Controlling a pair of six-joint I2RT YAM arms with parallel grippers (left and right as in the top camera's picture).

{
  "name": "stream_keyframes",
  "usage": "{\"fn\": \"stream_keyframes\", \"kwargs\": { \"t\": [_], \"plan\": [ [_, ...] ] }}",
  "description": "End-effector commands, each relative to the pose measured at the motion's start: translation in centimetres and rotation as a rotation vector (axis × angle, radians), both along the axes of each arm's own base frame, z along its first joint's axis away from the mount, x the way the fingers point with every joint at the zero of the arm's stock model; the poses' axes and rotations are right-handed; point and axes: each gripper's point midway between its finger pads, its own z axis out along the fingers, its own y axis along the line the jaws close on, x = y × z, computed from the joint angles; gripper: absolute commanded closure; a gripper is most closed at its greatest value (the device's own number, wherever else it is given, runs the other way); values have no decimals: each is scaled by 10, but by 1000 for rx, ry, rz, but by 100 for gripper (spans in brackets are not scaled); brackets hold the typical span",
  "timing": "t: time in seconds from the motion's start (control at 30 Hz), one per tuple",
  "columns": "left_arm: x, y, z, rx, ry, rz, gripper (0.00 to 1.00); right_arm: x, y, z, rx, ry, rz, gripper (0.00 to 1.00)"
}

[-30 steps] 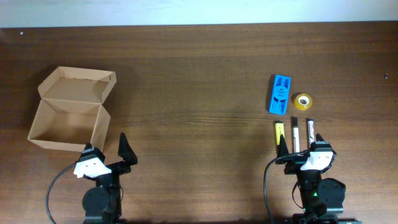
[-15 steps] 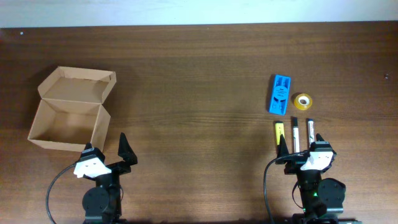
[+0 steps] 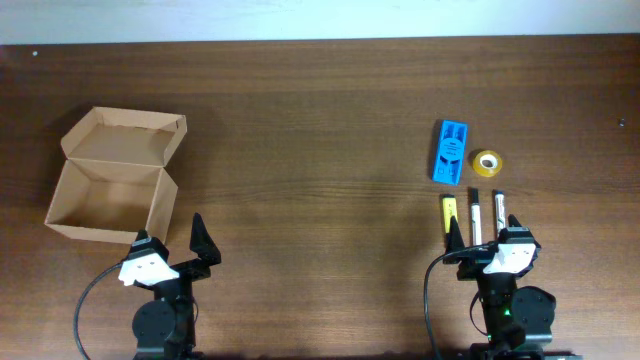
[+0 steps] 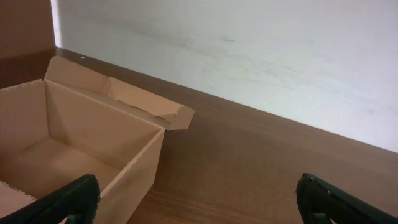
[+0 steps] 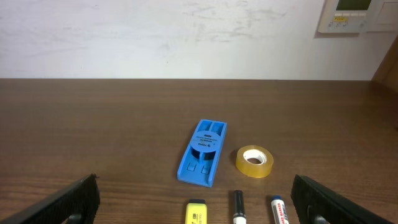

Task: Pack container

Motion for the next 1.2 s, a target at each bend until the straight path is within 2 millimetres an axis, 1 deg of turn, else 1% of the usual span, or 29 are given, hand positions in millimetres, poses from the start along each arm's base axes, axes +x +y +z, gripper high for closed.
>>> {"fn": "stream_keyframes", "kwargs": {
  "t": [0.0, 0.47, 0.53, 0.57, 0.63, 0.77, 0.83, 0.9, 1.0, 1.07, 1.17],
  "plan": [
    [0, 1, -2, 2, 12, 6, 0, 0, -4, -2, 2, -2, -21, 1],
    [0, 1, -2, 2, 12, 6, 0, 0, -4, -2, 2, -2, -21, 1],
    [0, 1, -2, 2, 12, 7, 0, 0, -6, -2, -3, -2, -34, 1],
    [0, 0, -2, -4, 11, 1, 0, 0, -8, -2, -4, -3, -43, 1],
    [1, -10, -5, -10, 21, -58, 0, 0, -6, -1, 9, -7, -31, 1],
    [3, -23, -11, -19, 54, -132, 0, 0, 9, -1, 141, -2, 36, 1],
    [2, -26, -9, -45, 77, -150, 0, 0, 14, -3, 198, 13, 62, 1],
    [1, -26, 2, -87, 94, -144, 0, -1, 16, -2, 218, 44, 67, 1],
    [4, -14, 32, -78, 93, -77, 0, -3, 13, 7, 205, 94, 48, 1],
    [12, -7, 54, -63, 105, -44, 0, -1, 8, 17, 186, 138, 13, 1],
    [33, -1, 84, 7, 173, -32, 0, 8, 5, 39, 107, 232, 11, 1]
  ]
}}
